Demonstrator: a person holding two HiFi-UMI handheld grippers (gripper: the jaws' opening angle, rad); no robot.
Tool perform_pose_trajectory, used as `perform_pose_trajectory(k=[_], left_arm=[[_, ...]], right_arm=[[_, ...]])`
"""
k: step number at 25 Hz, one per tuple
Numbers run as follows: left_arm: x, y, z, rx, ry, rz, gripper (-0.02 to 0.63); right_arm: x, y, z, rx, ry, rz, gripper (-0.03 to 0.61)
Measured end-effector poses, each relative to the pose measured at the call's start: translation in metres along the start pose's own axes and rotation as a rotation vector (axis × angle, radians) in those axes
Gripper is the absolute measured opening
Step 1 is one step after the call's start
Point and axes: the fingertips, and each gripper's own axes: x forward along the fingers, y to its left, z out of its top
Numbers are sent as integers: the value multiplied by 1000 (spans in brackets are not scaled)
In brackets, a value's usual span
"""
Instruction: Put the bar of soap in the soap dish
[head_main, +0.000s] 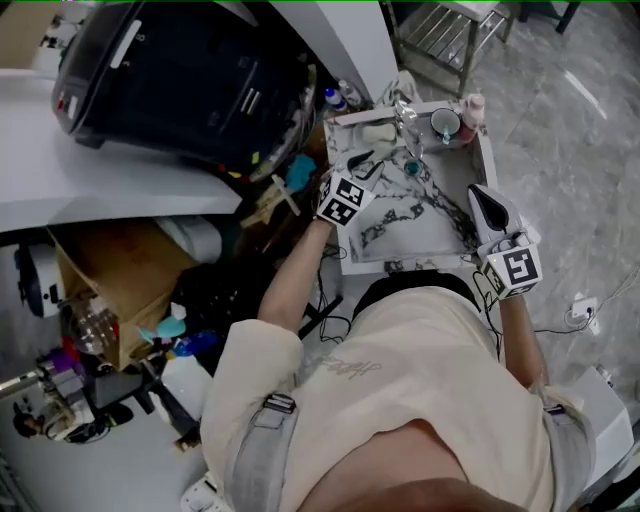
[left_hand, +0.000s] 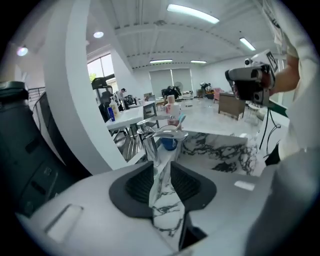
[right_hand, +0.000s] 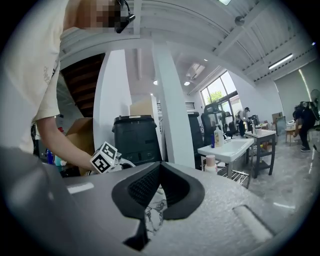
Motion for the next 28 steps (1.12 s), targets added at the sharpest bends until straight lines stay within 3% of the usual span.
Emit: perform_pose_trajectory(k=[5,8,16,28], left_arm=[[-50,-29,7,-342,-147,51,69],[-80,-40,13,-420,-214,95,28],[-155,-46,63,-416,-368,171,18],[-247,-4,120,-375,-589,298,17]], right_arm=[[-1,22,8,-33,-8,37,-5],[0,35,14,-52,-17,57,-6],[0,63,47,-134,-56,118,-5],[-1,87,119,-302,-161,149,-6]])
